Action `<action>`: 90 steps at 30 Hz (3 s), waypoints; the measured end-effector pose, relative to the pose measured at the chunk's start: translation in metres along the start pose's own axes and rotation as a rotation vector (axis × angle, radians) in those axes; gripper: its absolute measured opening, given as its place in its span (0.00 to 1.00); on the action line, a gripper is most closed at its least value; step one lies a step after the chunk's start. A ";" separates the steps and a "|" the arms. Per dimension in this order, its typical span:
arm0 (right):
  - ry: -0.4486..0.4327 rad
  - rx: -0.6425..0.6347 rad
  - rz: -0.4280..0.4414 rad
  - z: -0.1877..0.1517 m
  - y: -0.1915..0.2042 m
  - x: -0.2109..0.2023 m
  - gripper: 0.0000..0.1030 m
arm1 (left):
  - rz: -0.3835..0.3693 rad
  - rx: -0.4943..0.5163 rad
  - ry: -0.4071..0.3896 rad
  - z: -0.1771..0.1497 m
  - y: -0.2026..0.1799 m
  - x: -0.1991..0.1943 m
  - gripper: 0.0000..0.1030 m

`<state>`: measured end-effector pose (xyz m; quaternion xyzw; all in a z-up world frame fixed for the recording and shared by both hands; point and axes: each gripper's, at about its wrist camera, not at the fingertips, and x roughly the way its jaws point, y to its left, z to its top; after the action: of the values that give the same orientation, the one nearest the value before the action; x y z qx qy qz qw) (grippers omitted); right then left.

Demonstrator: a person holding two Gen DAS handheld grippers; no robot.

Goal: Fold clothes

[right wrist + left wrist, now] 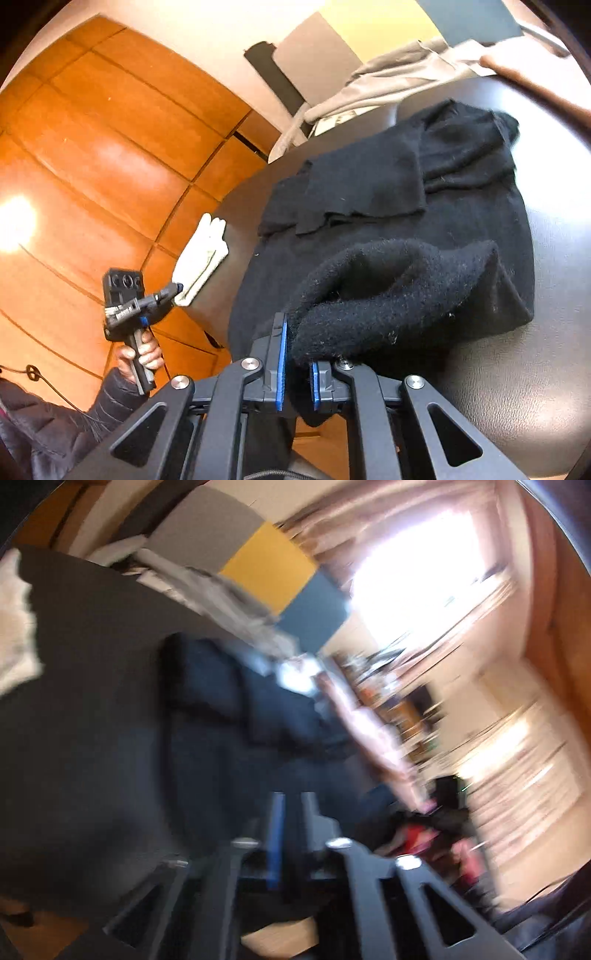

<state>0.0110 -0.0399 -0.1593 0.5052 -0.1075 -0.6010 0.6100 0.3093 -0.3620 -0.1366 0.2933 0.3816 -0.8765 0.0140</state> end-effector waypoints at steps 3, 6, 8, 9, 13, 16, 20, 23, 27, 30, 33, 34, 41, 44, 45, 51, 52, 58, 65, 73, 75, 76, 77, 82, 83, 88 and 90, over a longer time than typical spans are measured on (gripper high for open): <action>-0.020 0.031 0.023 0.000 0.000 -0.004 0.10 | 0.070 0.006 0.117 -0.034 0.011 0.002 0.27; -0.051 0.034 0.087 0.001 0.015 -0.010 0.10 | 0.022 -0.096 0.192 -0.072 0.019 0.010 0.41; -0.062 0.031 0.115 0.005 0.025 -0.011 0.10 | 0.014 -0.126 0.230 -0.087 0.019 0.023 0.56; -0.066 0.028 0.125 0.008 0.030 -0.011 0.10 | 0.011 -0.140 0.249 -0.095 0.019 0.030 0.64; -0.067 -0.012 0.155 0.017 0.050 -0.012 0.11 | -0.057 -0.170 0.339 -0.105 0.015 0.066 0.89; -0.066 -0.032 0.152 0.019 0.058 -0.011 0.11 | -0.100 -0.215 0.316 -0.102 0.019 0.082 0.97; -0.065 -0.044 0.137 0.016 0.062 -0.010 0.11 | -0.128 -0.271 0.308 -0.102 0.020 0.104 0.93; -0.066 -0.053 0.120 0.013 0.062 -0.015 0.11 | -0.149 -0.305 0.311 -0.101 0.014 0.113 0.39; -0.062 -0.063 0.088 0.011 0.059 -0.021 0.11 | -0.120 -0.288 0.248 -0.097 0.006 0.097 0.10; -0.064 -0.075 0.070 0.010 0.059 -0.028 0.11 | -0.169 -0.235 0.125 -0.071 -0.011 0.060 0.10; -0.094 -0.085 0.063 0.016 0.060 -0.038 0.11 | -0.208 -0.157 0.035 -0.033 -0.029 0.029 0.10; -0.108 -0.088 0.063 0.020 0.061 -0.041 0.11 | -0.216 -0.131 0.016 -0.018 -0.033 0.023 0.10; -0.176 -0.035 0.057 0.074 0.041 -0.031 0.11 | -0.281 -0.001 -0.066 0.082 -0.052 0.017 0.10; -0.196 0.007 0.053 0.101 0.026 -0.021 0.11 | -0.267 0.018 -0.060 0.119 -0.051 0.038 0.10; -0.203 0.021 0.051 0.110 0.021 -0.018 0.11 | -0.267 0.012 -0.050 0.128 -0.052 0.051 0.10; -0.209 0.160 0.028 0.161 -0.028 0.010 0.21 | -0.220 -0.260 0.001 0.180 0.031 0.129 0.23; -0.202 0.199 0.022 0.168 -0.041 0.017 0.38 | -0.216 -0.320 0.007 0.183 0.048 0.138 0.25; -0.189 0.293 0.056 0.178 -0.084 0.025 0.64 | -0.101 -0.376 -0.079 0.186 0.098 0.132 0.33; -0.141 0.153 -0.216 0.145 -0.087 0.013 0.69 | 0.213 0.007 0.021 0.155 0.084 0.126 0.40; -0.036 0.024 -0.445 0.119 -0.095 0.027 0.56 | 0.254 0.162 0.115 0.128 0.073 0.148 0.59; 0.005 -0.029 -0.533 0.117 -0.089 0.035 0.46 | 0.291 0.200 0.153 0.123 0.064 0.153 0.57; 0.028 -0.054 -0.571 0.116 -0.086 0.039 0.41 | 0.308 0.211 0.176 0.122 0.061 0.154 0.53; 0.055 -0.075 -0.594 0.114 -0.083 0.041 0.41 | 0.311 0.216 0.203 0.120 0.058 0.152 0.49; 0.166 -0.156 -0.655 0.077 -0.064 0.030 0.41 | 0.331 0.222 0.254 0.089 0.049 0.122 0.37; 0.182 -0.168 -0.664 0.068 -0.059 0.026 0.41 | 0.329 0.206 0.251 0.081 0.049 0.113 0.36; 0.243 -0.183 -0.695 0.025 -0.043 0.003 0.41 | 0.335 0.184 0.254 0.043 0.037 0.081 0.34; 0.255 -0.180 -0.719 0.019 -0.044 -0.007 0.40 | 0.294 0.178 0.257 0.039 0.030 0.072 0.35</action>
<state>-0.0319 -0.0329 -0.1800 0.5259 0.2059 -0.7157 0.4109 0.2374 -0.3947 -0.1733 0.4553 0.2545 -0.8506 0.0668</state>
